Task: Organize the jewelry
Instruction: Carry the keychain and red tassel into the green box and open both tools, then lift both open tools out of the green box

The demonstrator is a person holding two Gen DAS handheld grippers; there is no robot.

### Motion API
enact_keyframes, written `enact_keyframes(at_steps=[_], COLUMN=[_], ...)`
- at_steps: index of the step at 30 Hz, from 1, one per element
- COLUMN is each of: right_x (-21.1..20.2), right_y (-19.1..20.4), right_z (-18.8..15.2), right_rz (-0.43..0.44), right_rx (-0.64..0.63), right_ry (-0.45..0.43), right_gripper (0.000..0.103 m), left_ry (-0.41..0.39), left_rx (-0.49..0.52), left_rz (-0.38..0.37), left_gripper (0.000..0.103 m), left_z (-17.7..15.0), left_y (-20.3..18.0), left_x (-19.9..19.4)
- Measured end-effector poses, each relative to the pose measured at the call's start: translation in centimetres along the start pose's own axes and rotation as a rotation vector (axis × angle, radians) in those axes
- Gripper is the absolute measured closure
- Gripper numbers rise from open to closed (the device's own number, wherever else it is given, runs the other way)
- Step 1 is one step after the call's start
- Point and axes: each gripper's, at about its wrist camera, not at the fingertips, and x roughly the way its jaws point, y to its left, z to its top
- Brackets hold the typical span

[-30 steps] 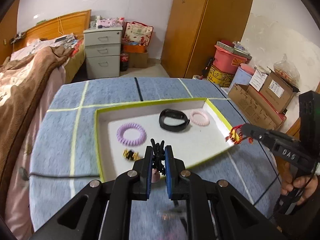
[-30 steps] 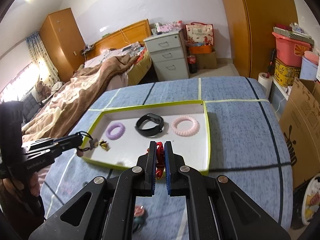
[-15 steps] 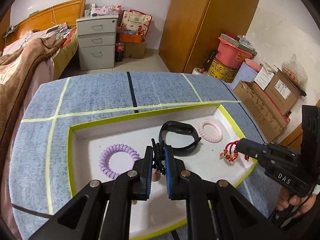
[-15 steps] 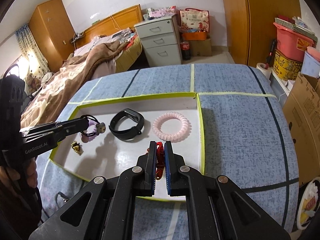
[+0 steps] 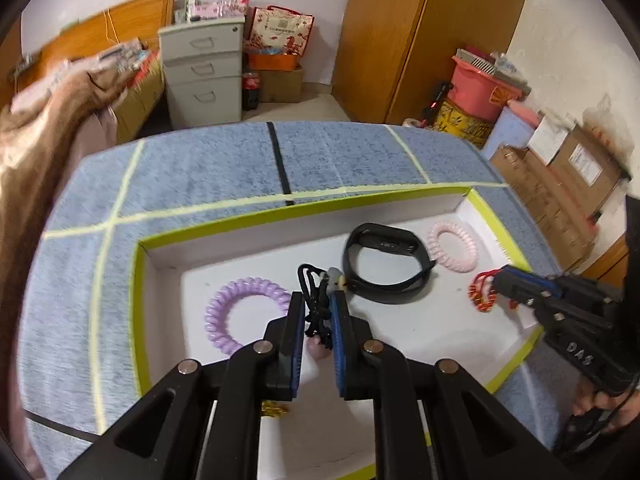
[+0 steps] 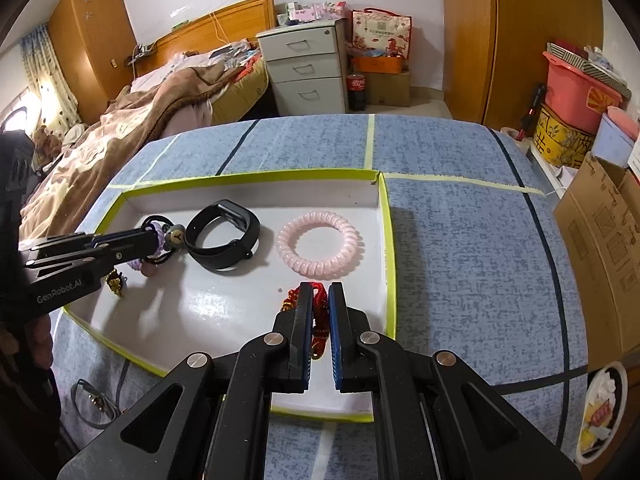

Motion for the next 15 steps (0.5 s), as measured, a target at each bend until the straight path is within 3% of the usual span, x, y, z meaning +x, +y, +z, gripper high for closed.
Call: enact_keyframes(at_steps=[2, 5, 8, 15], right_x=[-0.03, 0.0, -0.06, -0.7], right_y=[-0.02, -0.09, -0.03, 0.15], right_z=[0.02, 0.15, 0.01, 0.06], right_rz=[-0.013, -0.017, -0.025, -0.008], right_rx=[-0.007, -0.008, -0.01, -0.007], right_ry=[0.003, 0.002, 0.0, -0.023], right_gripper=[0.095, 0.095, 0.095, 0.07], left_ry=[-0.004, -0.003, 0.006, -0.008], left_rx=[0.01, 0.003, -0.009, -0.002], left_rz=[0.005, 0.026, -0.001, 0.005], left_gripper=[0.072, 0.069, 0.067, 0.06], left_z=[-0.03, 0.05, 0.06, -0.01], left_y=[-0.15, -0.04, 0.14, -0.13], left_x=[-0.05, 0.12, 0.26, -0.35])
